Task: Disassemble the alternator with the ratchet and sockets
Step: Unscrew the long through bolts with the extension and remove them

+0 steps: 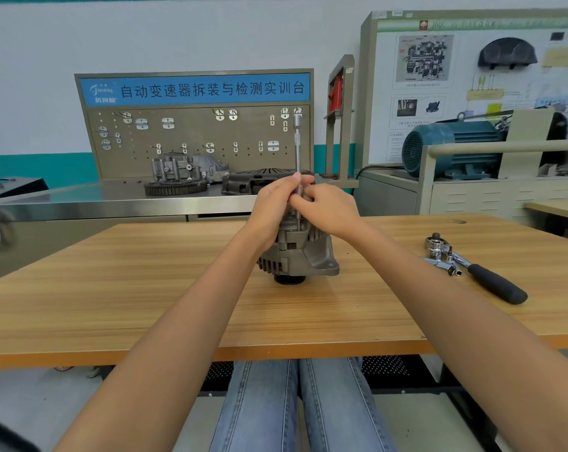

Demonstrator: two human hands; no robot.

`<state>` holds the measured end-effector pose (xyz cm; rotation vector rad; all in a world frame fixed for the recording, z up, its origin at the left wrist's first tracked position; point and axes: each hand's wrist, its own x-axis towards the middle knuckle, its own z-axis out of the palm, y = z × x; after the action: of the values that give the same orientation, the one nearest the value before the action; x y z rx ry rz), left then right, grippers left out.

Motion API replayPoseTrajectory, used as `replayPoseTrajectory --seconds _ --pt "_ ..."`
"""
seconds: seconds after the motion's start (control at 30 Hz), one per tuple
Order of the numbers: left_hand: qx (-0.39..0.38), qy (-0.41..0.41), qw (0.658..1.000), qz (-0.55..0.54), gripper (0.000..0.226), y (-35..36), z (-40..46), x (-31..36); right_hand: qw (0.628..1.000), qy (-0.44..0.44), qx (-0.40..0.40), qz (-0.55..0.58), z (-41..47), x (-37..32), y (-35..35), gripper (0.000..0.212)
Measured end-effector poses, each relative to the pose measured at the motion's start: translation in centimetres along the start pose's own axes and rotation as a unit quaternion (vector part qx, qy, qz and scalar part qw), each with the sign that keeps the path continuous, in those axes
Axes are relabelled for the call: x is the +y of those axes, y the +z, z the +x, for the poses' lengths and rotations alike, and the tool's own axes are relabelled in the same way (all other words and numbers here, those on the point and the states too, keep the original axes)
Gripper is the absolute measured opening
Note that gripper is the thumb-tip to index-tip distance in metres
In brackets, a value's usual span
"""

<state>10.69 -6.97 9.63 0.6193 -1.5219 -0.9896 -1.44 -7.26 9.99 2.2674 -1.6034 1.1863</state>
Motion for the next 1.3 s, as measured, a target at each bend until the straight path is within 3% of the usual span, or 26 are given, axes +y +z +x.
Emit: replayPoseTrajectory --seconds 0.67,1.3 --pt "-0.001 0.009 1.000 -0.005 0.025 -0.06 -0.01 -0.26 0.997 -0.001 -0.026 0.069 -0.05 0.01 -0.70 0.044" --pt "-0.005 0.031 0.999 0.008 0.013 -0.13 0.19 -0.74 0.999 -0.003 -0.008 0.052 0.23 0.49 -0.07 0.041"
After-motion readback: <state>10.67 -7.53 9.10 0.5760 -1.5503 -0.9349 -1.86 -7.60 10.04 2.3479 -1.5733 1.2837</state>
